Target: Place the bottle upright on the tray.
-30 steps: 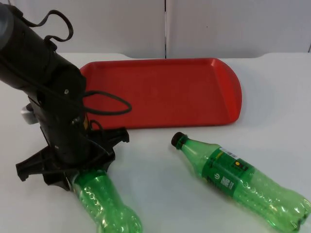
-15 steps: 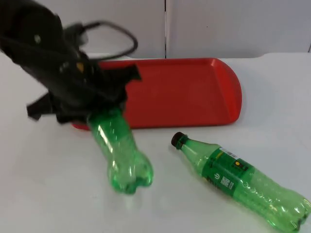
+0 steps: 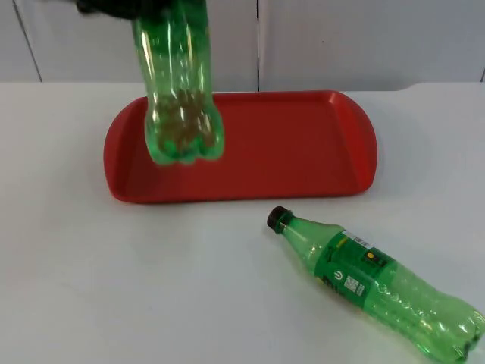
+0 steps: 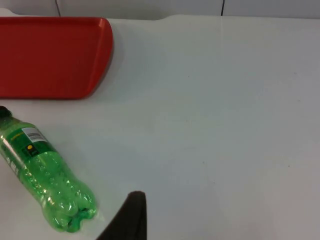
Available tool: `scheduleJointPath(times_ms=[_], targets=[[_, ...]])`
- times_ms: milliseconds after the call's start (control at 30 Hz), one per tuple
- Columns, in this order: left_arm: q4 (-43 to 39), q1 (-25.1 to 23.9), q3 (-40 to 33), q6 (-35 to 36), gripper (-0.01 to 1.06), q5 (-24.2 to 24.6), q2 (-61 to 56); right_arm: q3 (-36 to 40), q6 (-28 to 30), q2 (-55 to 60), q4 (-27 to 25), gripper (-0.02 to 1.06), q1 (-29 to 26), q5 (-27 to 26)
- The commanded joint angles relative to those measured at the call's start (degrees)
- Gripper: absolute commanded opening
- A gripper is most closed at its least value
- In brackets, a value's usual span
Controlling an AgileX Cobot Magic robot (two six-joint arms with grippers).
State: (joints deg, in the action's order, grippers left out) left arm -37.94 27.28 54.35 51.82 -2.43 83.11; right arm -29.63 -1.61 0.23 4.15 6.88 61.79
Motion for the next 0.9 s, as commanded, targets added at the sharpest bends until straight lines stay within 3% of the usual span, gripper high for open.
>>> scheduleJointPath(times_ms=[0,333,500,600,767,867], targets=[[-6.2,0.0,0.0,-0.2,0.00,-4.2,-2.1,0.2,0.1,-0.2,0.1,1.04,-0.3,0.0],[-8.2,0.0,0.2,-0.6,0.00,-7.1,-3.1,0.2,0.1,-0.2,0.1,1.04,-0.3,0.0],[-8.2,0.0,0.2,-6.5,0.00,-7.8,-3.1,0.2,0.1,-0.2,0.1,1.04,-0.3,0.0],[-7.6,0.0,0.2,-6.6,0.00,-9.5,-3.1,0.2,0.1,-0.2,0.1,1.04,-0.3,0.0],[-6.7,0.0,0.2,-16.9,0.00,-16.7,-2.6,0.2,0.1,-0.2,0.1,1.04,-0.3,0.0],[0.6,-2.0,0.2,-23.3,0.00,-22.0,-0.7,0.2,0.1,-0.2,0.1,1.04,-0.3,0.0]])
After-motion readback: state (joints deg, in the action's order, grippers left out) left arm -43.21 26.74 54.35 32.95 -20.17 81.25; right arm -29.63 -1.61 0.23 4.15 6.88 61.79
